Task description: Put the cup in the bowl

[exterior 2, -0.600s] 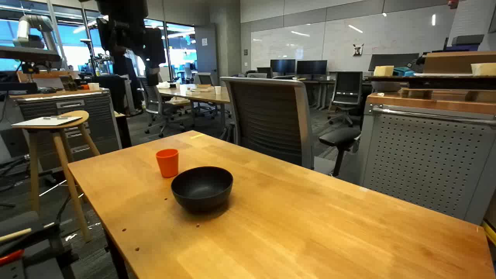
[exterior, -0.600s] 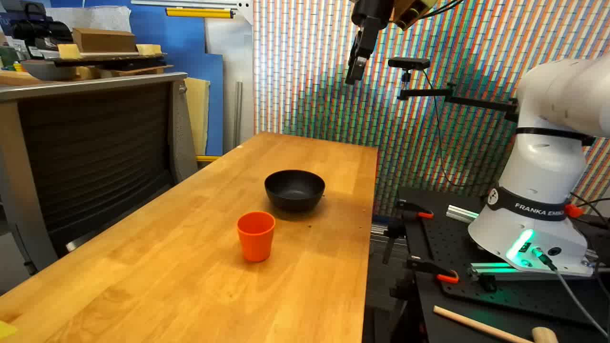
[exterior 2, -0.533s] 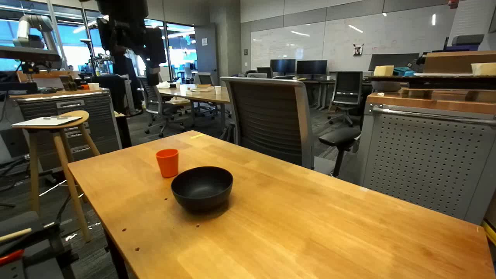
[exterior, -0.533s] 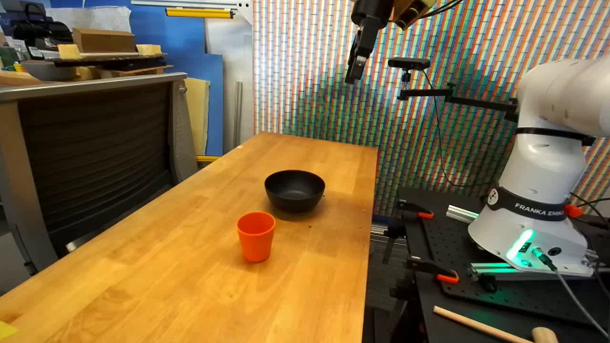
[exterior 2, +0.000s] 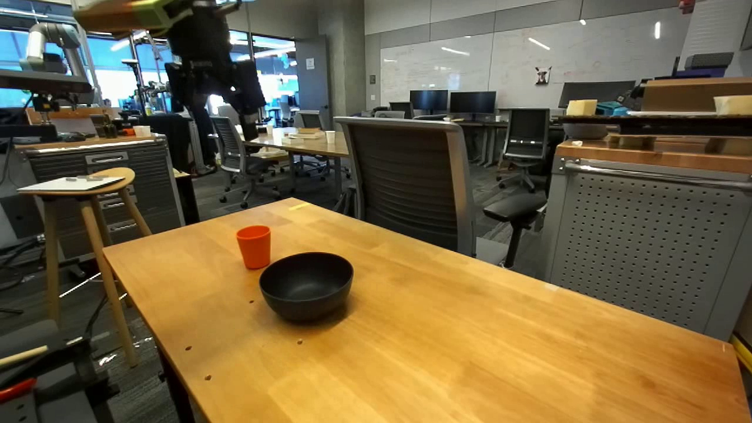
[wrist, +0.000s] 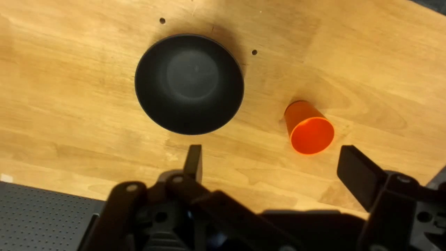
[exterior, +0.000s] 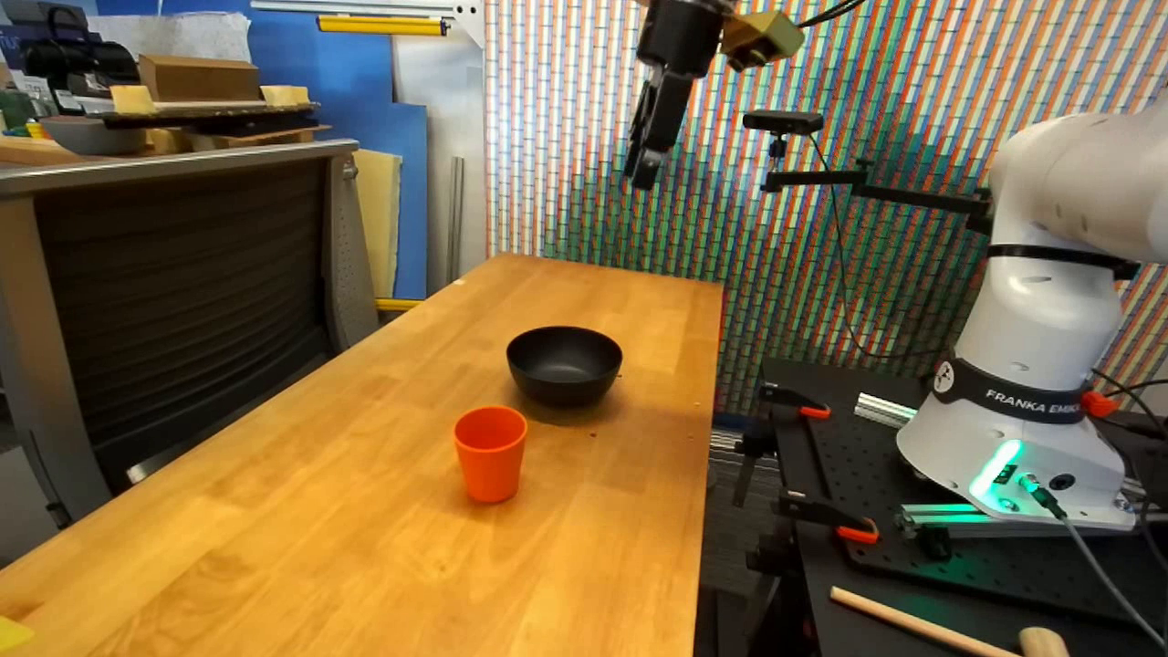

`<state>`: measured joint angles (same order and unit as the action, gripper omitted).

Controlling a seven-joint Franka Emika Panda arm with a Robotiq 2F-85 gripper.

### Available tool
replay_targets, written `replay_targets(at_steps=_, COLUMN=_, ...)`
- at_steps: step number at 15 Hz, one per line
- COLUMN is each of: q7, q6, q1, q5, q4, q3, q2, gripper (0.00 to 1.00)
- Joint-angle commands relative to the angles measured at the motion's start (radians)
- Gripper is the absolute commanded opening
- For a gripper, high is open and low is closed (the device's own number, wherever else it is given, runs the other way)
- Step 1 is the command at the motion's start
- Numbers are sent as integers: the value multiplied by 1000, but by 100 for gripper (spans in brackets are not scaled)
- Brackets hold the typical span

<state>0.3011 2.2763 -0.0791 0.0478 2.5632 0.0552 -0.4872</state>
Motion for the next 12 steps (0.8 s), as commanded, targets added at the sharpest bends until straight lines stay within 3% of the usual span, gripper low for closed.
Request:
replay_targets(at_steps=1, q7=-139, q6=175, q1=-18, q5=-134, q4=-43, q3=-164, q2=188, gripper=100)
replay_targets(at_steps=4, q7=-301, q6=266, q1=-1, q5=-338, q4=-113, q3=-287, q2=373, gripper=100)
replay_targets(at_steps=6, q7=-395, q6=269, q1=-6, q5=-477, q4=-174, q3=-315, q2=480, gripper=100)
replay_targets(at_steps=12, q7=-559, q6=283, q1=-114, q5=-751, q4=-393, q3=-239, q2=786, gripper=100)
